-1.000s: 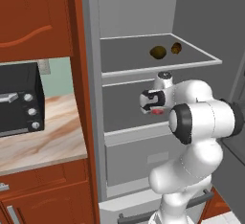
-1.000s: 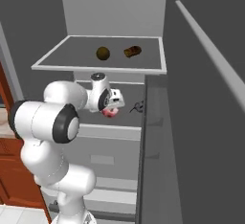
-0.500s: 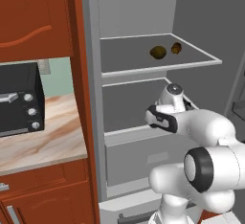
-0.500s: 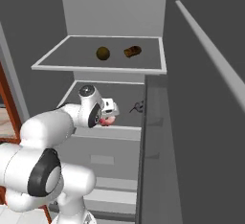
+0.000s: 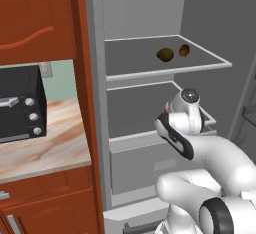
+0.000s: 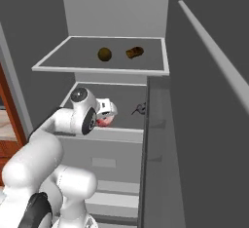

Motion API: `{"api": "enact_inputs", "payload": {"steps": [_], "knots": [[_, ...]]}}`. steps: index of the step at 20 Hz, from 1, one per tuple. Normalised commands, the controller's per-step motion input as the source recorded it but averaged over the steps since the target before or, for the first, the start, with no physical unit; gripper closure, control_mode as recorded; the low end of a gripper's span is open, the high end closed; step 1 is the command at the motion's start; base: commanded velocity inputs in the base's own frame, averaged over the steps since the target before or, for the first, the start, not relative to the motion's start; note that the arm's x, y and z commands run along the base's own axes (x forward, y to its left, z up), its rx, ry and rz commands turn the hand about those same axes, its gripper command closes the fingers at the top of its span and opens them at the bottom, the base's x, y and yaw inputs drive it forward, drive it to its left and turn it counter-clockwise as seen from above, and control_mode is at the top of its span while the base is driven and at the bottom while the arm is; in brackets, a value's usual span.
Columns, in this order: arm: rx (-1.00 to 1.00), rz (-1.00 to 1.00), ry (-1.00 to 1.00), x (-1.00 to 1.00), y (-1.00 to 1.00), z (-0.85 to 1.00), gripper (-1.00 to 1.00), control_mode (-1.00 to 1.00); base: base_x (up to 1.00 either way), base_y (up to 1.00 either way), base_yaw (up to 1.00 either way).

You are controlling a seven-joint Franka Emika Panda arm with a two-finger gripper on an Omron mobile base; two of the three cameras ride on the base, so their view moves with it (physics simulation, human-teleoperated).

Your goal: Gather the sweet potato and avocado from the fridge and place them on a tray on the dining counter. Then gather the steak and fish from the fridge and place them on the other tray.

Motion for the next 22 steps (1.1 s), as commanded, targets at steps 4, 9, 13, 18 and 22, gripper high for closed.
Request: {"api": "enact_inputs", "payload": {"steps": [4, 9, 13, 18, 22], "knots": [[0.00, 0.00, 0.00, -0.22, 0.08, 0.45, 1.00, -1.00, 0.00, 0.00, 0.00], [0.03, 0.00, 0.00, -0.51, 0.17, 0.22, 1.00, -1.00, 0.00, 0.00, 0.00], [0.04, 0.00, 0.00, -0.58, 0.16, 0.24, 1.00, -1.00, 0.00, 0.00, 0.00], [0.01, 0.00, 0.00, -0.52, 0.22, 0.18, 1.00, -1.00, 0.00, 0.00, 0.00], [0.01, 0.00, 0.01, -0.49, 0.26, 0.10, 1.00, -1.00, 0.00, 0.00, 0.00]]}}
